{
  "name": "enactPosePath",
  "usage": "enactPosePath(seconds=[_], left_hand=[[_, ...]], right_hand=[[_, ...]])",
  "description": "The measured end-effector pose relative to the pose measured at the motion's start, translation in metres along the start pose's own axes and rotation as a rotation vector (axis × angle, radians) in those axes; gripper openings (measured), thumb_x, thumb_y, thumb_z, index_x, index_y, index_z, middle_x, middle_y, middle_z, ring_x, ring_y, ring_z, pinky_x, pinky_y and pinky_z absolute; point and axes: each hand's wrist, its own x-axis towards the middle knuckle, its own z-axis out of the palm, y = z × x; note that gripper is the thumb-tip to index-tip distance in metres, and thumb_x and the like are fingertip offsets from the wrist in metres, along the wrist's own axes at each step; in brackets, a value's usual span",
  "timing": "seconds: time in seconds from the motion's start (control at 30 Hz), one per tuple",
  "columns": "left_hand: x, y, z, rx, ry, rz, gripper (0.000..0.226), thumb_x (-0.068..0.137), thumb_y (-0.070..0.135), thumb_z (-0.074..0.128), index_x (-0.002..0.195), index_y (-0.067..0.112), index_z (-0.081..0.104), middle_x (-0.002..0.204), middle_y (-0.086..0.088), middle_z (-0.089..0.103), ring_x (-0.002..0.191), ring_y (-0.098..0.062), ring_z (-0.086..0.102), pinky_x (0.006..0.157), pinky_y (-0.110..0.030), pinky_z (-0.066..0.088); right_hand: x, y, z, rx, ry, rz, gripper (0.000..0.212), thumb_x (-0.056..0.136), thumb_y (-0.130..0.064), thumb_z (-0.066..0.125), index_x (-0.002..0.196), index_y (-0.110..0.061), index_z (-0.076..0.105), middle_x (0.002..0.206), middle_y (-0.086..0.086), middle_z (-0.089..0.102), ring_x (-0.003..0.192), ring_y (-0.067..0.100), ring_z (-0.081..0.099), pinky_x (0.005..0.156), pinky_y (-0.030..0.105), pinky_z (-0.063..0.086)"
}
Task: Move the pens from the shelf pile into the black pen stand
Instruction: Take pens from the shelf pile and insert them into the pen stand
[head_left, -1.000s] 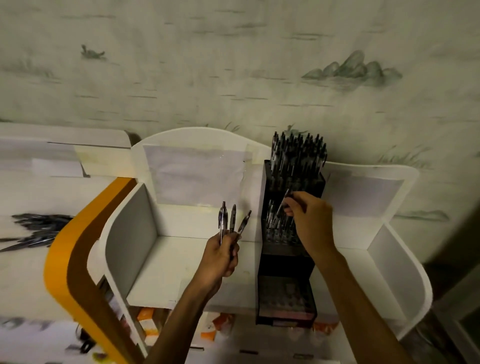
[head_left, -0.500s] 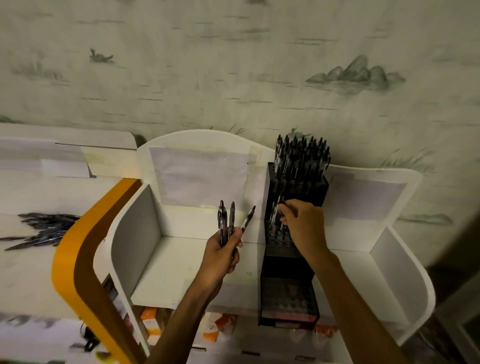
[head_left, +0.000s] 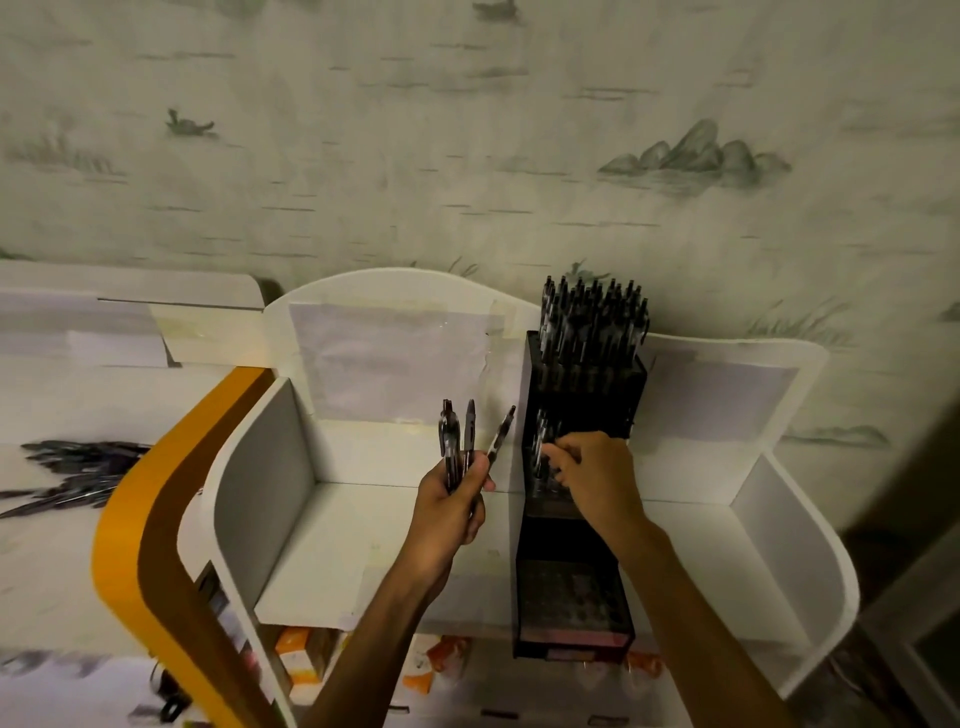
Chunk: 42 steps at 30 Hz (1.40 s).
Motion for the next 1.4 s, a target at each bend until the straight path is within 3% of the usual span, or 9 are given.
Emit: enactPosePath(seconds=[0.17,0.37,0.53,0.7,0.83,0.93,1.07,1.23,1.4], left_hand=[[-0.001,0.0,0.006,-0.006,-0.02,0.015,0.04,0.101,0.035,0.052,0.089,-0.001,0.061,0.05,-0.005,0.038,0.041,-0.014,0.031,0.042,-0.022,0.027],[-0.002,0.0,0.013,0.009,-0.056,0.023,0.043,0.101,0.037,0.052,0.093,-0.003,0.065,0.062,-0.017,0.04,0.042,-0.015,0.034,0.044,-0.023,0.03],[-0.007,0.002,0.021,0.014,-0.106,0.027,0.043,0.101,0.038,0.05,0.086,0.002,0.068,0.058,-0.016,0.037,0.041,-0.015,0.033,0.045,-0.025,0.029],[-0.008,0.001,0.026,0.002,-0.114,-0.004,0.041,0.103,0.036,0.049,0.09,0.001,0.067,0.052,-0.006,0.045,0.04,-0.014,0.034,0.043,-0.024,0.028],[-0.002,-0.007,0.023,0.025,0.027,-0.036,0.035,0.101,0.035,0.051,0.104,0.004,0.067,0.067,-0.008,0.055,0.042,-0.012,0.04,0.04,-0.02,0.031],[0.003,-0.012,0.016,0.027,0.102,-0.047,0.029,0.104,0.034,0.047,0.109,0.015,0.068,0.073,-0.006,0.057,0.044,-0.009,0.04,0.039,-0.02,0.03],[0.005,-0.013,0.013,0.019,0.131,-0.068,0.026,0.105,0.032,0.045,0.111,0.014,0.064,0.074,-0.004,0.06,0.047,-0.008,0.041,0.042,-0.02,0.031],[0.0,-0.011,0.015,0.007,0.098,-0.039,0.033,0.105,0.032,0.044,0.103,0.007,0.065,0.066,-0.005,0.058,0.042,-0.01,0.04,0.04,-0.02,0.028],[-0.003,-0.011,0.016,0.048,0.085,0.002,0.032,0.104,0.039,0.043,0.106,0.017,0.066,0.064,-0.004,0.055,0.042,-0.01,0.038,0.04,-0.022,0.029]], right_hand=[[-0.004,-0.001,-0.01,0.06,-0.026,0.101,0.019,0.088,-0.028,0.07,0.076,-0.013,0.072,0.067,-0.001,0.069,0.053,0.004,0.063,0.064,0.015,0.053],[-0.01,-0.029,-0.025,0.567,-0.111,0.212,0.018,0.09,-0.024,0.068,0.091,-0.007,0.075,0.076,0.005,0.075,0.068,0.02,0.073,0.066,0.028,0.06],[-0.013,-0.036,-0.028,0.71,-0.209,0.219,0.011,0.092,-0.017,0.065,0.095,-0.013,0.075,0.087,0.004,0.076,0.081,0.018,0.073,0.073,0.025,0.059],[-0.014,-0.032,-0.029,0.764,-0.189,0.268,0.01,0.092,-0.016,0.066,0.095,-0.011,0.074,0.086,0.005,0.076,0.081,0.021,0.074,0.072,0.026,0.058],[-0.008,-0.024,-0.039,0.818,-0.015,0.295,0.012,0.091,-0.013,0.066,0.097,-0.004,0.071,0.085,0.01,0.075,0.078,0.025,0.074,0.072,0.03,0.06],[-0.002,-0.015,-0.047,0.704,0.153,0.195,0.014,0.091,-0.015,0.067,0.097,-0.003,0.07,0.083,0.009,0.074,0.075,0.022,0.073,0.072,0.03,0.061],[0.004,-0.007,-0.051,0.375,0.276,-0.01,0.013,0.091,-0.022,0.067,0.097,-0.011,0.07,0.082,-0.002,0.072,0.072,0.009,0.07,0.07,0.022,0.058],[0.01,-0.001,-0.049,0.226,0.293,-0.119,0.013,0.091,-0.023,0.067,0.099,-0.012,0.071,0.082,-0.003,0.072,0.074,0.006,0.069,0.071,0.017,0.057],[0.011,0.002,-0.04,0.201,0.25,-0.135,0.015,0.092,-0.021,0.067,0.101,-0.01,0.071,0.085,0.0,0.072,0.076,0.007,0.069,0.073,0.016,0.056]])
